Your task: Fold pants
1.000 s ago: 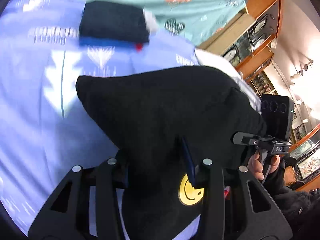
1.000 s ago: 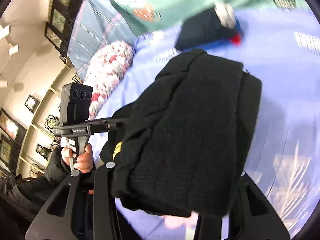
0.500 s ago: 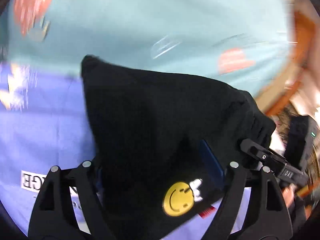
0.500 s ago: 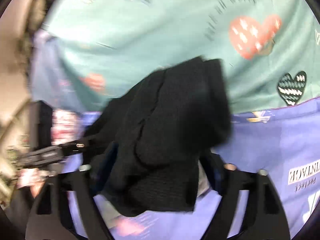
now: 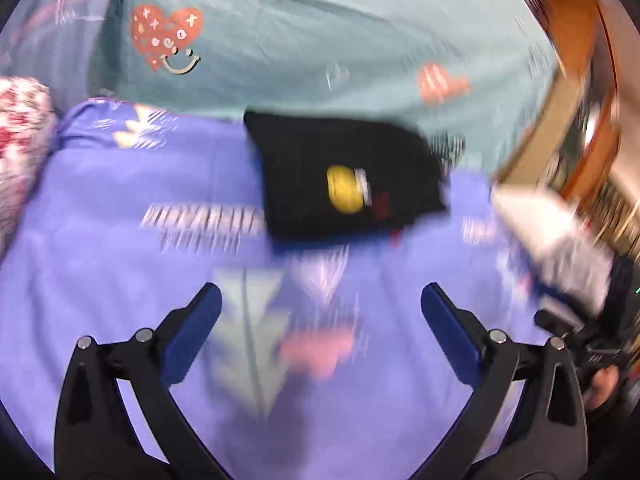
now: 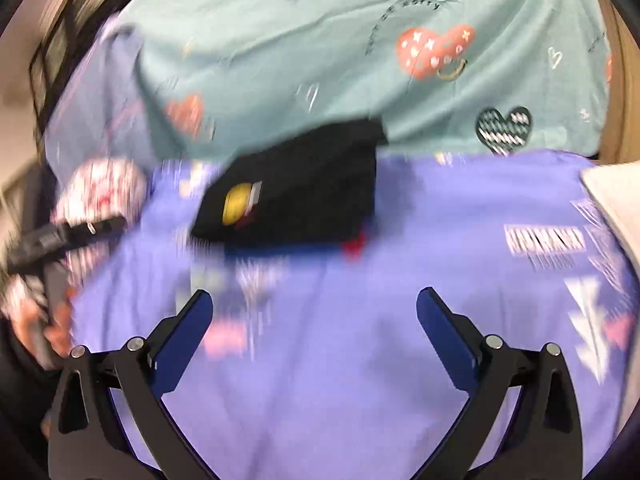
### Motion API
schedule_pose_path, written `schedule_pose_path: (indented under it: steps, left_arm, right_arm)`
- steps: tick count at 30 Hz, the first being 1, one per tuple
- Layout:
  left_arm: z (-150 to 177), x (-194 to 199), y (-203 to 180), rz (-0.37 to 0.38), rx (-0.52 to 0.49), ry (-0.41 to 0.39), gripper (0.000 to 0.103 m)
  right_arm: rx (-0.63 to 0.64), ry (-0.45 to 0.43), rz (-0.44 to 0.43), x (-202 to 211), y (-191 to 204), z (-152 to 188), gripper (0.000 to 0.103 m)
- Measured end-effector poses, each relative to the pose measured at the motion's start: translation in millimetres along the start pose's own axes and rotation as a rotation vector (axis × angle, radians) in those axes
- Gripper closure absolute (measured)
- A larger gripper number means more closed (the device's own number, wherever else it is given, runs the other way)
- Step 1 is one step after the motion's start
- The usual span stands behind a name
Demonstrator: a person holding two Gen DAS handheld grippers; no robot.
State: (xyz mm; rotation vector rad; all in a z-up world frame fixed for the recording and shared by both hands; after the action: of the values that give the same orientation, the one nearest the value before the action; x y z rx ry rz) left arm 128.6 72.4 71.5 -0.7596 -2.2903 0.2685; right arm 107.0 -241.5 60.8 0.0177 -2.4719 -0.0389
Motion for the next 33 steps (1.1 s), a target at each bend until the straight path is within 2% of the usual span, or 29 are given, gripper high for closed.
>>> schedule_pose_path:
  steps: [1, 2, 4, 6, 8, 10, 14, 17, 20, 23, 27, 33]
  left_arm:
    - [33.2, 8.2, -12.5, -0.018, -0.018, 0.014, 0.002]
    - [51.3, 11.3, -19.1, -0.027, -0.023, 0.017, 0.002]
    - [92.4, 14.2, -29.9, -0.046, -0.021, 0.027, 0.002]
    - [114.3, 6.0, -35.9, -0.083, -0.040, 0.017, 0.002]
    - [126.5, 5.9, -38.2, -0.183, -0.068, 0.001, 0.002]
    - [136.5, 11.9, -38.5, -0.232, -0.079, -0.019, 0.002]
    - [138.7, 24.1, -34.3, -0.215, -0.068, -0.088, 0.002]
    - [135.0, 21.3, -34.5, -0.258, -0.104, -0.123, 0.002]
    - [129.0, 7.6, -33.6, -0.308, -0.138, -0.103, 0.002]
    - [128.7, 2.2, -27.5, -0.294, -0.122, -0.077, 0.002]
    - [129.2, 6.3, -23.4, -0.289, -0.097, -0.091, 0.002]
    - [128.8, 5.2, -26.1, -0.359, -0.110, -0.078, 0.002]
  right_arm:
    - [0.029, -0.002, 0.015, 9.5, 5.6, 23.6, 0.001]
    - [0.054, -0.013, 0.038, 22.4, 12.1, 53.5, 0.001]
    - [0.050, -0.039, 0.054, 36.1, 14.1, 89.0, 0.001]
    - [0.013, -0.051, 0.074, 46.8, 8.8, 115.1, 0.001]
    - [-0.041, -0.058, 0.108, 49.9, -2.0, 124.3, 0.001]
    - [-0.070, -0.071, 0.154, 56.3, -6.6, 133.3, 0.001]
    - [-0.086, -0.101, 0.205, 63.0, -10.7, 144.1, 0.001]
    - [-0.091, -0.160, 0.238, 74.9, -10.4, 145.8, 0.001]
    - [-0.062, -0.174, 0.260, 76.7, -4.5, 146.2, 0.001]
    - [-0.018, -0.187, 0.257, 78.0, 4.6, 146.8, 0.001]
    - [-0.019, -0.170, 0.250, 74.3, 4.1, 145.8, 0.001]
    - [0.005, -0.145, 0.287, 69.1, 9.0, 145.3, 0.001]
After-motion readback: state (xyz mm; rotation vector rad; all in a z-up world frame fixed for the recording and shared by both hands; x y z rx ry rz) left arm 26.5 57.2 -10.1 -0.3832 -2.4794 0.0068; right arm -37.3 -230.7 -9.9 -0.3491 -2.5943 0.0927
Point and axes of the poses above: each gripper's, at about its wrist camera, not at the fingertips, and x roughly against the way its jaws point, y to its left, z to its underside, the point moved 1 cm from there along -x, roughly the way its jaws point, and after that the axes turned 15 degrees about z, right-handed, at the moved point
